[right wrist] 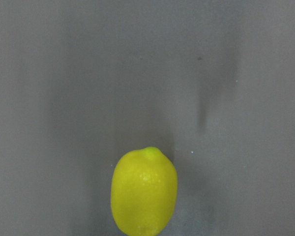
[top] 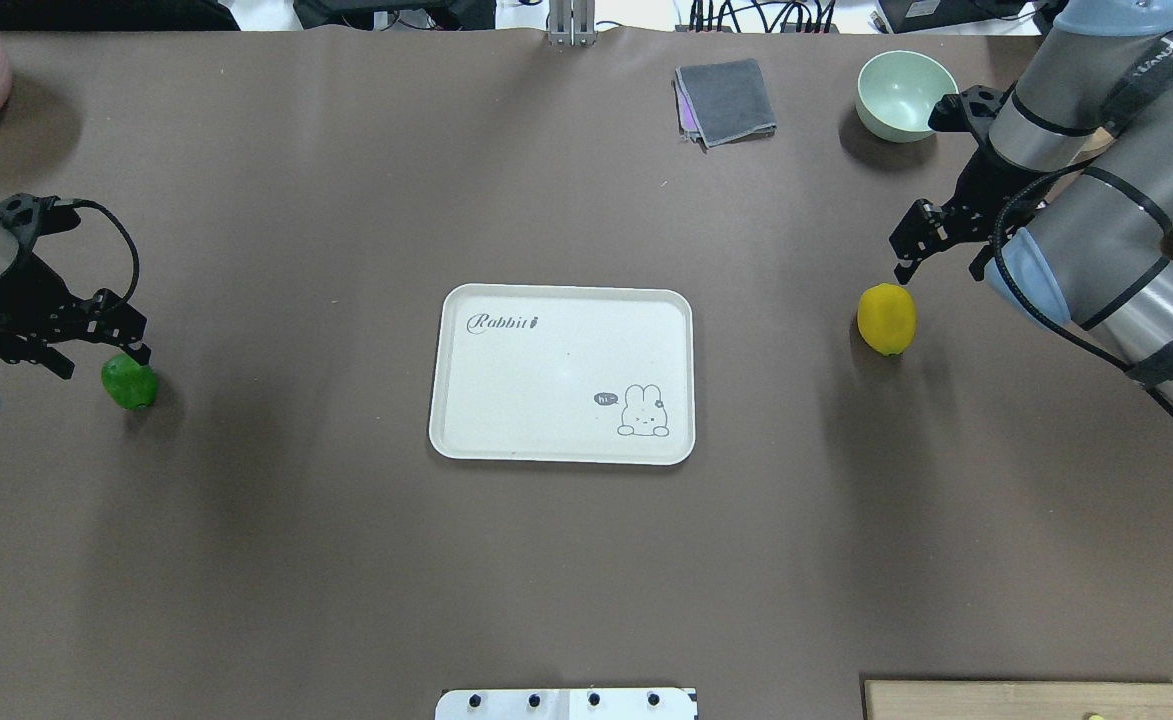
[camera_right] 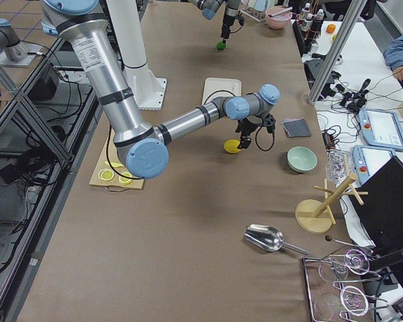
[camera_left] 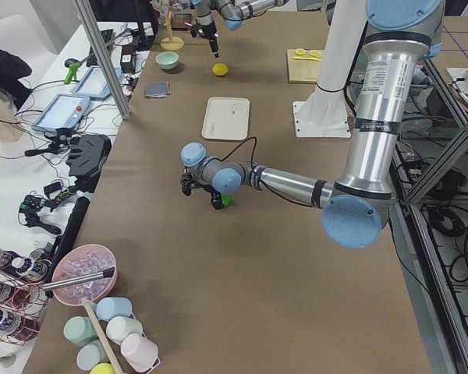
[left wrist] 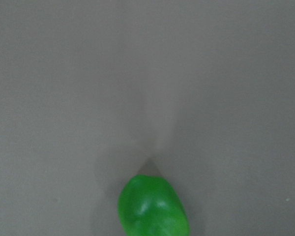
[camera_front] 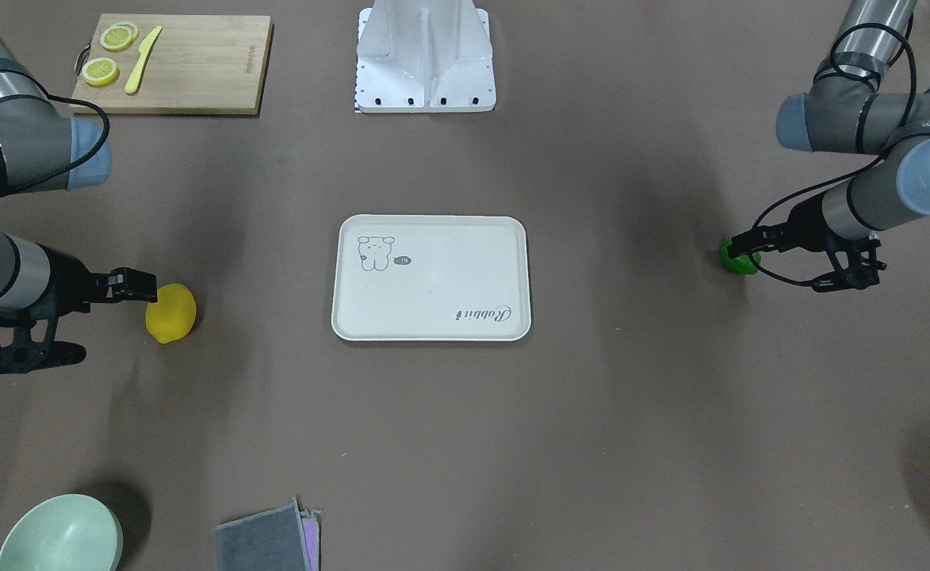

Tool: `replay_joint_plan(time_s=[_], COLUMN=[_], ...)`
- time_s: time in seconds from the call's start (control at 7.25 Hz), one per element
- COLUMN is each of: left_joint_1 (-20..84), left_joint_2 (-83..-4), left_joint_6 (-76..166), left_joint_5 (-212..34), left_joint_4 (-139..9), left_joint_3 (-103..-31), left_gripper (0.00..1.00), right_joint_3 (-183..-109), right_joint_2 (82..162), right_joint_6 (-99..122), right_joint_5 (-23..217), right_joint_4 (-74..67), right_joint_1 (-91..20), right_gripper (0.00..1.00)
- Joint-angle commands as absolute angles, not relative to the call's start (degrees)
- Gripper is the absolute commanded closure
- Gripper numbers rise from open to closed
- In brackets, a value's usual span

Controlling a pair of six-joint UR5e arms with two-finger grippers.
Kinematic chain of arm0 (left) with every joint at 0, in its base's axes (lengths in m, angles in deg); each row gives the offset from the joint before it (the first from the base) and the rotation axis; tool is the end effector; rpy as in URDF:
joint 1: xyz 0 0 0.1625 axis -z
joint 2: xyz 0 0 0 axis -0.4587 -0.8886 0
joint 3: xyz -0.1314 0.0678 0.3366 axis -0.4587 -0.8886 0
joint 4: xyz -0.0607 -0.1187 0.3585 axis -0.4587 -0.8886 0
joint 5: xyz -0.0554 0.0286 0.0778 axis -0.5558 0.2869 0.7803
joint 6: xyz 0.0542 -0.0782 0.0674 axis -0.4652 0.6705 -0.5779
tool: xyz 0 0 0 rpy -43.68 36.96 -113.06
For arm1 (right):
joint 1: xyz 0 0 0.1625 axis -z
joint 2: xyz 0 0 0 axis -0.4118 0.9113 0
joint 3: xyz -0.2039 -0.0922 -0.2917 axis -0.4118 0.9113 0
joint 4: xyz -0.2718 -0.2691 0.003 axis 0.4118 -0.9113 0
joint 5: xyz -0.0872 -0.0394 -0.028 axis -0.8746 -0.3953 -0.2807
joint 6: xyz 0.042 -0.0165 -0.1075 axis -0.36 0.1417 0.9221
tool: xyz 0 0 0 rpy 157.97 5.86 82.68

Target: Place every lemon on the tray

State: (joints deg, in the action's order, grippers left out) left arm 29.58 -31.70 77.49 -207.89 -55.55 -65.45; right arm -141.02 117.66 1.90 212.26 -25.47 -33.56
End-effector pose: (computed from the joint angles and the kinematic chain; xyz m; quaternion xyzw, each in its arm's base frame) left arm 0.2521 -0.4660 0.5088 -0.1243 0.4396 -0.0199 0.8893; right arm -0.2801 -0.5331 0.4074 -0.0999 -0.4098 -0.0966 0.9015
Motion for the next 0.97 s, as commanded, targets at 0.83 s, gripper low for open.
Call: replay_joint_plan(time_s=[0.83], left_joint_1=[28.34], left_joint_2=[-34.33], left_joint_6=[77.6], left_joint_5=[-208.31], left_joint_4=[-56.38], left_joint_3=[-60.15], left_gripper=[0.03], right_joint_3=[-132.96], right_joint_2=[114.99], right_joint_6=[1.9], right_joint_5=[211.89], right_joint_4=[-22.58], right_joint_1=[-29.56], right_gripper=[0.05])
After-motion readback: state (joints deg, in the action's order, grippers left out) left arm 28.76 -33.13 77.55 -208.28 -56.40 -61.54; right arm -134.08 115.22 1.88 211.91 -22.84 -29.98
